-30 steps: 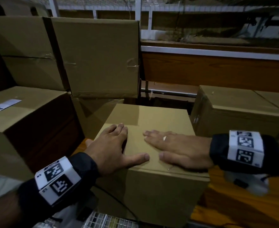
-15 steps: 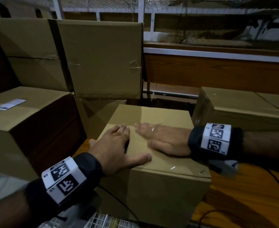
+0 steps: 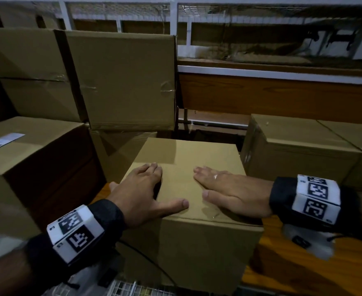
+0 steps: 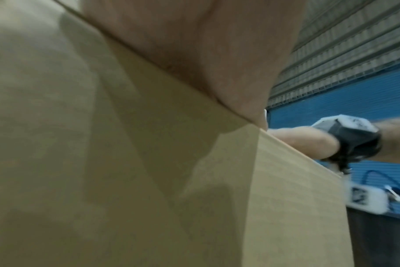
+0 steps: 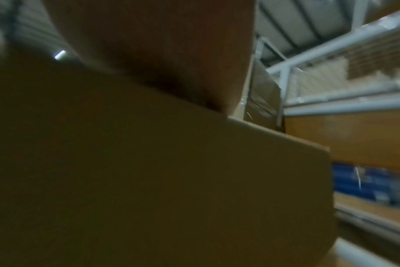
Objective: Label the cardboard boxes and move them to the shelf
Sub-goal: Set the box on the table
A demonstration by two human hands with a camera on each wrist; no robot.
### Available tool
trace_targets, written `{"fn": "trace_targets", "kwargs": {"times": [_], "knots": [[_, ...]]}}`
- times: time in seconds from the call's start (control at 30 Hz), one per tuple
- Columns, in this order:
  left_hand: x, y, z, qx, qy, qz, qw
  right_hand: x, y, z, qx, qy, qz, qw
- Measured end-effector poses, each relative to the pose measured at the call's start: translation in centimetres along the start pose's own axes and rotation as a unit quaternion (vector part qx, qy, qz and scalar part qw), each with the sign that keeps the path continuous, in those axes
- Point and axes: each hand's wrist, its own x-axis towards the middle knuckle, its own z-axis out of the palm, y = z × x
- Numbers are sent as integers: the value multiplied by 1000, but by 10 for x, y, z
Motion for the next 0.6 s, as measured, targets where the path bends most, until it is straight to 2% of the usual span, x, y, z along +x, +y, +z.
{"fn": "trace_targets", "kwargs": {"times": [0.23,0.33,0.6], "knots": [[-4,24,3,11,-45,73,996,-39,11,6,-22,-26,25,999],[0,30,6,46,-61,108,991,-50,20,11,-41,-1,27,999],[12,61,12,94,-35,155,983,-67,47,21,-34,47,70,996]]}}
